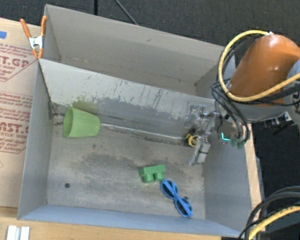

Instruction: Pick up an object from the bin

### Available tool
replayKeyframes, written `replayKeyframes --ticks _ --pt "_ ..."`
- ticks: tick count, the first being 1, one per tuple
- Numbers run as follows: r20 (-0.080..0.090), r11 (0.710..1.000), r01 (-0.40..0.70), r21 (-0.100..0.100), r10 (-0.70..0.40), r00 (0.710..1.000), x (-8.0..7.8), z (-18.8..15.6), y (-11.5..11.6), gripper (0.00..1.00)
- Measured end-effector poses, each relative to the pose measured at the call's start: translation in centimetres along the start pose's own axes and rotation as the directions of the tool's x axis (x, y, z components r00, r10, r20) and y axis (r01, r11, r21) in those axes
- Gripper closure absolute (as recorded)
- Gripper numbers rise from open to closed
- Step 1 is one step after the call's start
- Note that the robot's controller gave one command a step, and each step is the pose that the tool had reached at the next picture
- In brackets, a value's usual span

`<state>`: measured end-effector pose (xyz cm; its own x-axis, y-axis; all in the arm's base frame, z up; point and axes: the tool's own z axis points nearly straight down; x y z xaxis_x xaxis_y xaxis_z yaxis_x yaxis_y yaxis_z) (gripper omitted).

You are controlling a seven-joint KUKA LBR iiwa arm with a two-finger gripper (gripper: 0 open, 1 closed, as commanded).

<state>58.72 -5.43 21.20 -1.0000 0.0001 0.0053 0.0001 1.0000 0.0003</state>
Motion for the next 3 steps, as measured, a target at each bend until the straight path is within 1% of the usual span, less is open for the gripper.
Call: replayKeyframes --ticks 1,2,3 --pt "-0.004 0.994 0.112 -0.002 -0.112 0.994 5.6 13.3 4.5 0.0" --pt "0.006 0.994 0.111 0.001 -0.111 0.994 5.3 12.8 4.4 1.0" --pt "0.015 0.994 0.114 0.0 -0.114 0.993 5.9 -0.1 8.0 1.0"
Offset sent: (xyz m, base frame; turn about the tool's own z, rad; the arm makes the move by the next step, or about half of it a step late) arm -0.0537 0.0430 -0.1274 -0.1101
